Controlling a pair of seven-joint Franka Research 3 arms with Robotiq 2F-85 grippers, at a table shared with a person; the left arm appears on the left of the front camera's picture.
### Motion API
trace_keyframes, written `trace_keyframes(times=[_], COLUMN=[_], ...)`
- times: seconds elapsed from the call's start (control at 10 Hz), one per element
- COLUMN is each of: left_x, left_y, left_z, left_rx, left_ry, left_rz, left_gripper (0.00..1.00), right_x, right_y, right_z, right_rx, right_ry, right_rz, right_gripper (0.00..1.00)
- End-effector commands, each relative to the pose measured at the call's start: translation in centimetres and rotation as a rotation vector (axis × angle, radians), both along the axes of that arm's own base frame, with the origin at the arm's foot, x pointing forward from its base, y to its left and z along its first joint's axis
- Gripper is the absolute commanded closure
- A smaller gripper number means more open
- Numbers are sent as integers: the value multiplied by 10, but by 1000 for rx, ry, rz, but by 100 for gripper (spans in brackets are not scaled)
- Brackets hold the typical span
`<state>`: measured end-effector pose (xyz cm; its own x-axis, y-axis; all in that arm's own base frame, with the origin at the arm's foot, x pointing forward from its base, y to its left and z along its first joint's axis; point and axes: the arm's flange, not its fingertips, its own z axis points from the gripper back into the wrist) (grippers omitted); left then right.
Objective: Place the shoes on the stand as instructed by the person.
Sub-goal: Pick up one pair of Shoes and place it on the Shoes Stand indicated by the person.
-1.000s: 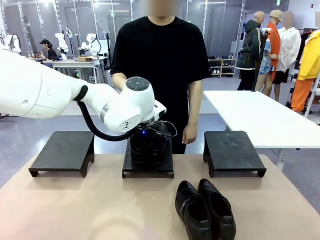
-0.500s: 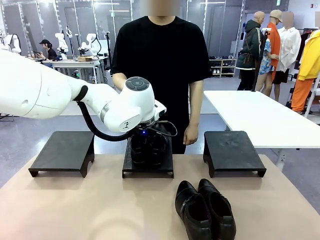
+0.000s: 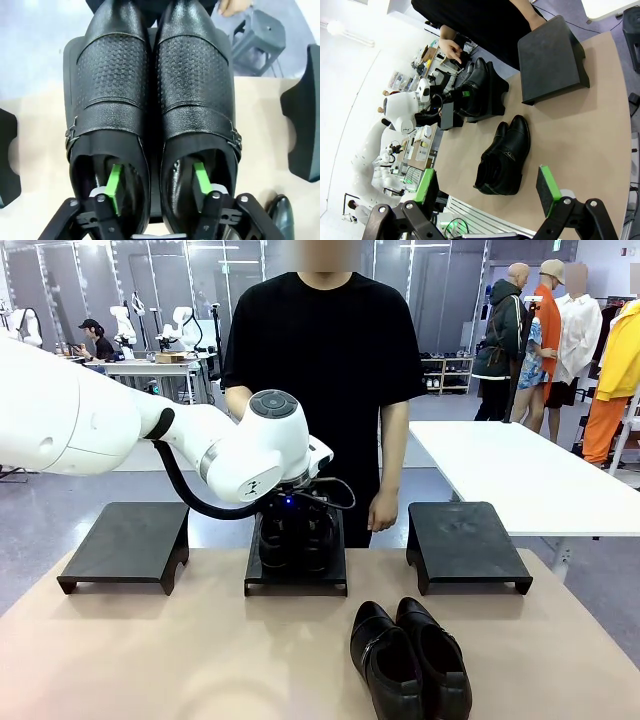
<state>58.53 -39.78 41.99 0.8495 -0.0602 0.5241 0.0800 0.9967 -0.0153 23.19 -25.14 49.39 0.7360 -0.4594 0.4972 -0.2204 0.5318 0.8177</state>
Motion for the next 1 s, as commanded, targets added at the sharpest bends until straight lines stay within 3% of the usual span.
trace_keyframes(times=[0.0, 0.1, 0.2, 0.4, 0.5, 0.9], left_x=[-8, -9, -10, -17, -1, -1], left_y=[2, 3, 3, 6, 0, 0], left_z=[2, 2, 3, 6, 5, 5], left_rx=[-24, -26, -30, -11, -8, -8], left_ry=[-27, -27, -24, -35, -6, -6], left_rz=[18, 21, 26, 33, 5, 5], left_gripper=[12, 2, 0, 0, 0, 0], right_x=[-1, -1, -1, -1, -1, -1], right_y=[0, 0, 0, 0, 0, 0], right_z=[1, 1, 1, 1, 1, 1], right_rx=[11, 11, 11, 11, 11, 11], right_ry=[-11, -11, -11, -11, -11, -11], right_rz=[-2, -2, -2, -2, -2, -2], right_gripper=[0, 0, 0, 0, 0, 0])
